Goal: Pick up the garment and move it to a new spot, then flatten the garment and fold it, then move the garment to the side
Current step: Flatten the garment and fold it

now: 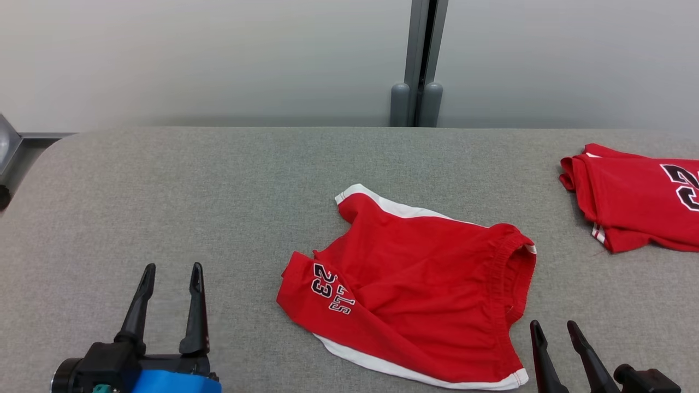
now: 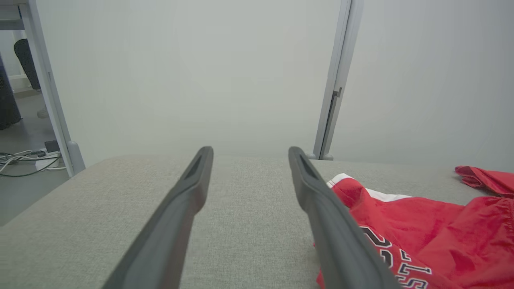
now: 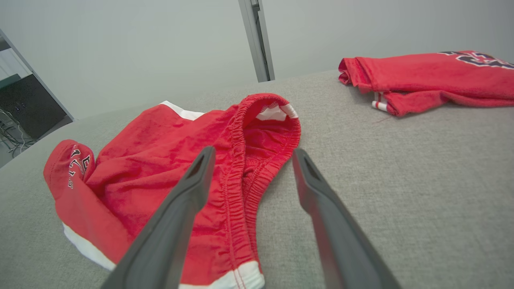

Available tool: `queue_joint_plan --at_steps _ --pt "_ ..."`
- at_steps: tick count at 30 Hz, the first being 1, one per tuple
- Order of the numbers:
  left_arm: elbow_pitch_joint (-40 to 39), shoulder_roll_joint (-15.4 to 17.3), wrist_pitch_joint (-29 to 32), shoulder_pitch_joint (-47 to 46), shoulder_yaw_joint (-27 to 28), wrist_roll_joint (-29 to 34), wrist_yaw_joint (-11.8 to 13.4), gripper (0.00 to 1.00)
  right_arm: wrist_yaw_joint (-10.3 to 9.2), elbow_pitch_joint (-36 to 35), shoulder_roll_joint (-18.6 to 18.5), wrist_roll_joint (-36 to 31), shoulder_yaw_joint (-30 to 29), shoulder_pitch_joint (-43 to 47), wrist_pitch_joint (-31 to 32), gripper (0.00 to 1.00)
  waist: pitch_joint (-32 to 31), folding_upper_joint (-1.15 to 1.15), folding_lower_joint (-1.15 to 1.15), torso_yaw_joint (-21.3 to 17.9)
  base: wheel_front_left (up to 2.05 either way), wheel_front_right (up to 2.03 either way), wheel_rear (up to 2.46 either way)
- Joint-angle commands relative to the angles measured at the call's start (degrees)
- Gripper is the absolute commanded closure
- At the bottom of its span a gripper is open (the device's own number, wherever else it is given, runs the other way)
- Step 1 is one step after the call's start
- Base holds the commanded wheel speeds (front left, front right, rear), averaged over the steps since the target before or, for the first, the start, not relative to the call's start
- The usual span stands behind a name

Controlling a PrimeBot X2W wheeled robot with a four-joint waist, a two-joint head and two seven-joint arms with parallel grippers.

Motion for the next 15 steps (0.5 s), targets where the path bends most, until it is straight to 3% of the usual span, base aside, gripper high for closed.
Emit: queue_joint_plan --at_steps 1,15 --pt "-0.8 -0.5 -0.3 1.1 1.1 0.7 0.0 0.0 0.02 0.1 0.0 -0.1 -0.2 0.9 -0.2 0.0 -0.3 0.0 0.01 0.1 0.0 0.0 0.0" --pt "-1.1 -2.9 -0.3 3.9 6.0 3.8 -1.2 0.0 0.02 5.8 -0.9 -1.7 1.5 1.1 2.4 0.0 -1.7 0.0 0.01 0.2 0.0 0.0 0.0"
